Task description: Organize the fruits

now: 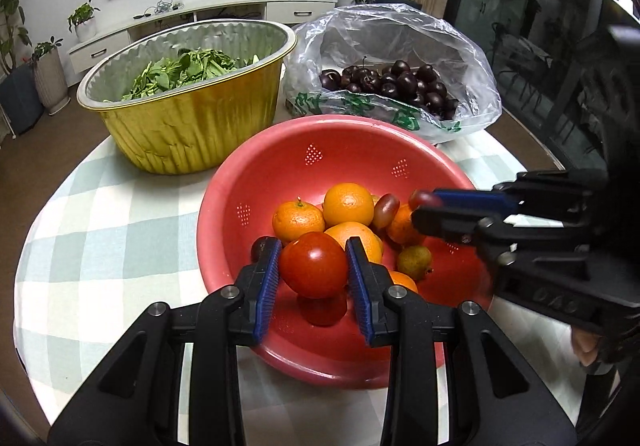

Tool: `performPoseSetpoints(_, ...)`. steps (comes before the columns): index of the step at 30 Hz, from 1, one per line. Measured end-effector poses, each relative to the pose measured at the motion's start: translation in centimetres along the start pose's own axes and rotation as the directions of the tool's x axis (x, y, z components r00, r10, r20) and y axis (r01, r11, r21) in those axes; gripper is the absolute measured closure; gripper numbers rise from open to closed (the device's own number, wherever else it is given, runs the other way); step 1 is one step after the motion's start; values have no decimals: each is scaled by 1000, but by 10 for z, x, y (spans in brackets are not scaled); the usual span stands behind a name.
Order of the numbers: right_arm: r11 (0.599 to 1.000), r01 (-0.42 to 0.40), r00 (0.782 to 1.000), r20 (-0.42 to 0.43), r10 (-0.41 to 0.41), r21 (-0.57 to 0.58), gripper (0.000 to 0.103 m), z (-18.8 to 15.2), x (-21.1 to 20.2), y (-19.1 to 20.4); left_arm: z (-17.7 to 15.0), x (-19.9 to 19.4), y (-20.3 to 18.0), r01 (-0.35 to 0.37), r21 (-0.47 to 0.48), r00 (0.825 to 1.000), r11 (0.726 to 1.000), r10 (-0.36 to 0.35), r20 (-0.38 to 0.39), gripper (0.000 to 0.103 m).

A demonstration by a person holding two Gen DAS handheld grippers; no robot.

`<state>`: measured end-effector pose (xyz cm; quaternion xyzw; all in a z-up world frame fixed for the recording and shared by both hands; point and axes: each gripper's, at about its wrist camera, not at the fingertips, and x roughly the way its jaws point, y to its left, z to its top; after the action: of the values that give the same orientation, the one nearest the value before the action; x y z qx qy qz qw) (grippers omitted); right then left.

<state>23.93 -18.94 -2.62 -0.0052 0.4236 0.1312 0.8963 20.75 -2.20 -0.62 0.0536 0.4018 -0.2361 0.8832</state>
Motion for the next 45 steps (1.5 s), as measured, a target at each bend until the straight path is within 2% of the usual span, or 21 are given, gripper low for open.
performPoseSetpoints(11, 999, 37, 999, -24, -37, -17, 82, -7, 18, 8, 2, 3, -1, 9, 5, 1000, 1000, -9, 7, 71)
performPoseSetpoints(22, 998, 54, 998, -10, -55, -39, 81, -6, 19, 10, 0, 7, -2, -8, 2, 1000, 1000, 8, 1, 58)
performPoseSetpoints(26, 998, 53, 999, -11, -54, -35, 80, -7, 18, 10, -2, 4, 0, -24, -8, 1000, 1000, 24, 11, 48)
performPoseSetpoints(28, 998, 59, 998, -11, -59, -32, 75, -8, 16, 9, -2, -2, 1, -30, -14, 999, 999, 30, 22, 45)
performPoseSetpoints(30, 997, 75, 997, 0, -75, -27, 66, -10, 10, 8, -2, -9, 1, -33, -21, 999, 999, 33, 40, 33)
performPoseSetpoints(34, 997, 83, 995, 48, -83, -3, 56, -13, -12, 4, -7, -32, 0, -59, -43, 993, 997, 63, 99, 8)
performPoseSetpoints(35, 996, 84, 994, 65, -84, 4, 50, -14, -19, 4, -10, -40, 0, -74, -49, 989, 996, 79, 125, 0)
performPoseSetpoints(38, 995, 98, 985, 142, -101, 32, 36, -20, -46, 2, -19, -67, -8, -114, -48, 971, 992, 122, 206, 0)
performPoseSetpoints(41, 993, 110, 966, 228, -119, 53, 24, -29, -75, 3, -28, -98, -19, -164, -41, 943, 986, 169, 285, 0)
performPoseSetpoints(42, 991, 116, 956, 264, -129, 65, 20, -33, -88, 3, -31, -110, -24, -180, -35, 931, 983, 182, 317, 0)
performPoseSetpoints(44, 990, 116, 939, 315, -137, 84, 15, -38, -106, 4, -37, -135, -36, -255, -40, 891, 966, 251, 379, 0)
performPoseSetpoints(45, 989, 113, 930, 340, -138, 93, 12, -41, -115, 4, -39, -146, -43, -308, -50, 864, 950, 302, 402, 0)
